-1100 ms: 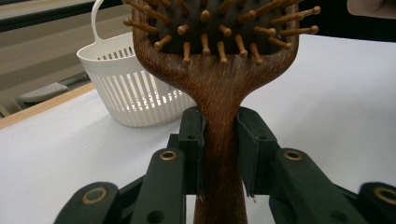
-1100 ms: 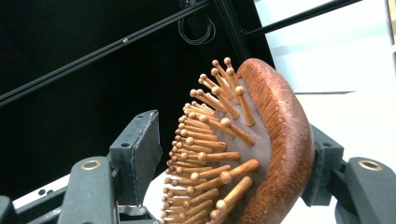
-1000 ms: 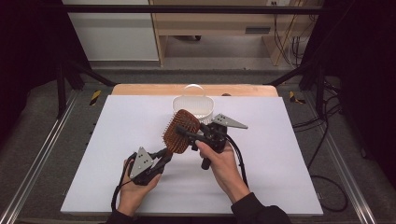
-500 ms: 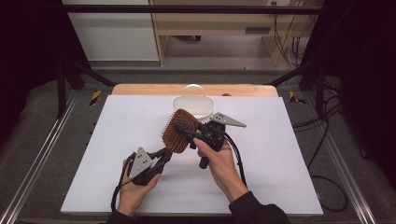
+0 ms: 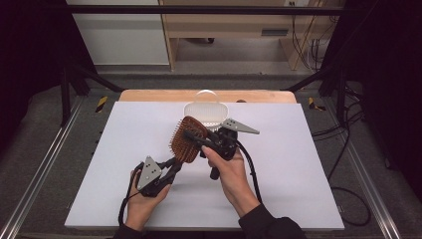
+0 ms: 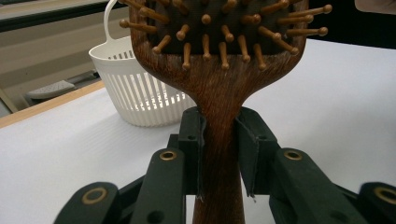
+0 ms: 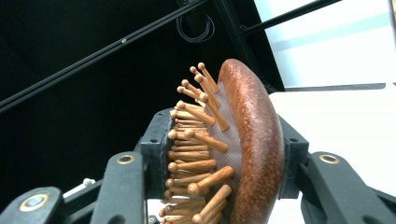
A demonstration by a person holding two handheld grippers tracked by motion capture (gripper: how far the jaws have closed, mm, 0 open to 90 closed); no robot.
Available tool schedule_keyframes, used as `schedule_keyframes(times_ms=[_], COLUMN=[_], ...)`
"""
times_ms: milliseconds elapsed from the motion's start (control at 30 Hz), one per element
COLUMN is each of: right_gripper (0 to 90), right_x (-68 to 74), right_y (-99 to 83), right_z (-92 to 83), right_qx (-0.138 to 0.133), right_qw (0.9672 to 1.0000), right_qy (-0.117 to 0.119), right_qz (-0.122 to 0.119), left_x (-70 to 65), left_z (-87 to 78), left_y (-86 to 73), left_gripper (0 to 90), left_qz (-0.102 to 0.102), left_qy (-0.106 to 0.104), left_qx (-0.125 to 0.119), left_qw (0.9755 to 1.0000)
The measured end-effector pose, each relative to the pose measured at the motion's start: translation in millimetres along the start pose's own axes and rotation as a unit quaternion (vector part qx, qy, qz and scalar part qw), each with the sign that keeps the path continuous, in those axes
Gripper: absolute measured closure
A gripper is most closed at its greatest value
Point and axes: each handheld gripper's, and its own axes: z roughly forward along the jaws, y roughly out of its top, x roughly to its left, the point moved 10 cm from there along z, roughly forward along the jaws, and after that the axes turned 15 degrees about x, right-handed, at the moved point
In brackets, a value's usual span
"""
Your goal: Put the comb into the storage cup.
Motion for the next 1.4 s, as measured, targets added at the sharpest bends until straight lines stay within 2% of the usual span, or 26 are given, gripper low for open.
schedule_keyframes(times_ms=[467, 633, 800, 967, 1033, 1133, 1233, 1400], right_gripper=[52.1, 52.0, 51.8, 51.7, 51.6, 51.5, 51.5, 51.5], right_x=[4.1, -0.8, -9.9, -18.2, -21.8, -25.9, -29.6, -33.7], right_y=[5.2, 10.7, 16.7, 21.9, 23.7, 25.5, 28.0, 31.0], right_z=[4.8, 1.0, -3.2, -6.6, -8.0, -9.6, -12.0, -14.3], right_qx=[0.001, -0.006, -0.016, -0.025, -0.028, -0.033, -0.040, -0.046], right_qw=[1.0000, 0.9999, 0.9995, 0.9990, 0.9986, 0.9981, 0.9976, 0.9971], right_qy=[-0.006, -0.013, -0.027, -0.036, -0.042, -0.049, -0.054, -0.056], right_qz=[-0.003, 0.000, 0.005, 0.011, 0.012, 0.016, 0.017, 0.022], left_x=[4.0, 6.3, 7.9, 17.0, 22.7, 33.2, 42.9, 56.6], left_z=[-0.5, -2.4, -5.6, -13.2, -15.9, -19.2, -22.2, -29.5], left_y=[1.1, 2.4, 4.6, 1.5, -2.0, -9.2, -16.6, -25.1], left_gripper=[71.1, 63.6, 54.2, 41.8, 35.9, 26.5, 16.7, 9.7], left_qz=[-0.019, -0.029, -0.035, -0.053, -0.058, -0.076, -0.090, -0.110], left_qy=[-0.003, -0.006, 0.002, 0.024, 0.041, 0.063, 0.076, 0.093], left_qx=[-0.009, -0.019, -0.028, -0.040, -0.041, -0.036, -0.032, -0.029], left_qw=[0.9998, 0.9994, 0.9990, 0.9975, 0.9967, 0.9945, 0.9926, 0.9892])
